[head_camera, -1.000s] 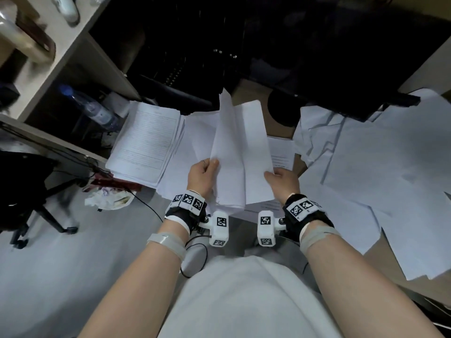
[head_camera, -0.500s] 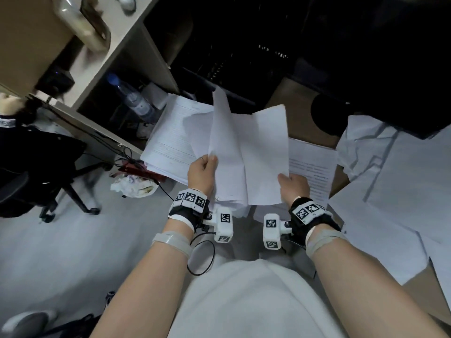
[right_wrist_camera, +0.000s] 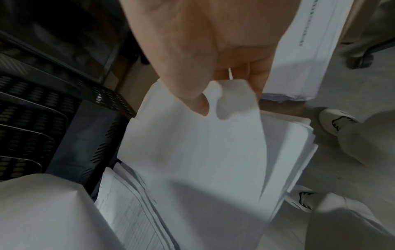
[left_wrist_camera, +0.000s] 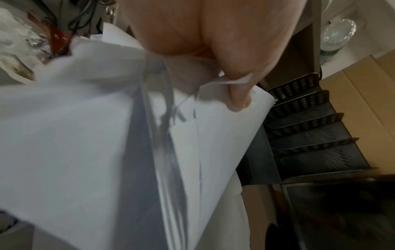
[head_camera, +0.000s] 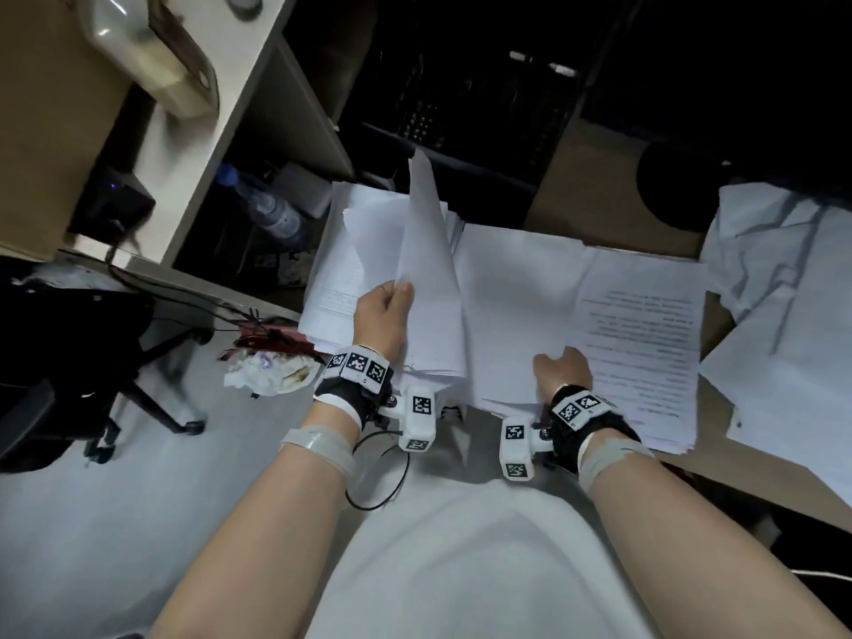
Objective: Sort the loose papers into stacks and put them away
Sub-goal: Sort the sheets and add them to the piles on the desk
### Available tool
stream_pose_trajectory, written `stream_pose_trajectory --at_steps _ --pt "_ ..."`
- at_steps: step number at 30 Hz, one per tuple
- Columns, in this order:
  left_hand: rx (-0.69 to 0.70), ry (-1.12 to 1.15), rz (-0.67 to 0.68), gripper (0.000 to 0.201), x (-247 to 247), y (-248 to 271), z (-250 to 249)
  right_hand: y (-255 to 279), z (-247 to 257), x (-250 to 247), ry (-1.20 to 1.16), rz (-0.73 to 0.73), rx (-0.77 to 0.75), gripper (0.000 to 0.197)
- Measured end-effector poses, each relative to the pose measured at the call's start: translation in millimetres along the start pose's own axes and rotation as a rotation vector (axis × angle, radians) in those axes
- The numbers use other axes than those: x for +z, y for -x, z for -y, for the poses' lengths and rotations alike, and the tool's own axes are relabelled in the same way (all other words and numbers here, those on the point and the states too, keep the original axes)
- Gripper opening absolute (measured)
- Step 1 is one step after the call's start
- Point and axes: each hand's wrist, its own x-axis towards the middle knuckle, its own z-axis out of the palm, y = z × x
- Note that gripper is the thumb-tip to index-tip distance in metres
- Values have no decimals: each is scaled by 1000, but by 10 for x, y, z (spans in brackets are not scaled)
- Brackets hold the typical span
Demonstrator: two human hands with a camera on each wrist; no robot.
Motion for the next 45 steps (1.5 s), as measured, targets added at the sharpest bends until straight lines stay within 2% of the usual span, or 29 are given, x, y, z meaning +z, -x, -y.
stream_pose_trajectory --at_steps 3,5,7,9,10,13,18,23,29,33,35,39,42,43,45 --pt "10 33 67 44 -20 -12 -95 111 127 -71 1 -135 -45 71" --pt "13 67 119 44 0 -25 -171 191 256 -113 -60 -169 -184 70" --pt "9 67 170 45 51 -57 -252 293 420 -133 -239 -8 -354 57" --pt "-38 68 209 44 128 -98 -325 440 610 -162 -338 196 -456 49" --pt "-54 63 232 48 163 -114 -360 514 700 -187 -356 248 -500 49" --pt "-38 104 304 58 246 -110 -436 648 870 -261 -318 270 -610 62" --pt "-31 172 339 56 259 -98 -528 788 934 -416 -254 303 -642 81" --pt "-52 242 346 49 262 -77 -616 881 924 -445 -151 348 -676 109" --pt "-100 285 353 35 246 -59 -715 940 990 -443 -76 303 -721 105" --pt "-52 258 340 57 230 -82 -699 950 1034 -449 -32 297 -749 110" --pt "-29 225 326 53 220 -74 -735 952 1045 -443 -14 291 -763 112" --pt "-1 169 309 54 219 -49 -809 968 1055 -434 -76 273 -739 101" --pt "-21 173 358 73 223 -38 -815 988 1067 -438 -132 250 -742 79" --pt "-40 196 371 72 219 -35 -817 985 1072 -440 -147 249 -749 70" --pt "-35 273 404 52 218 -21 -818 995 1085 -457 -177 237 -759 49"
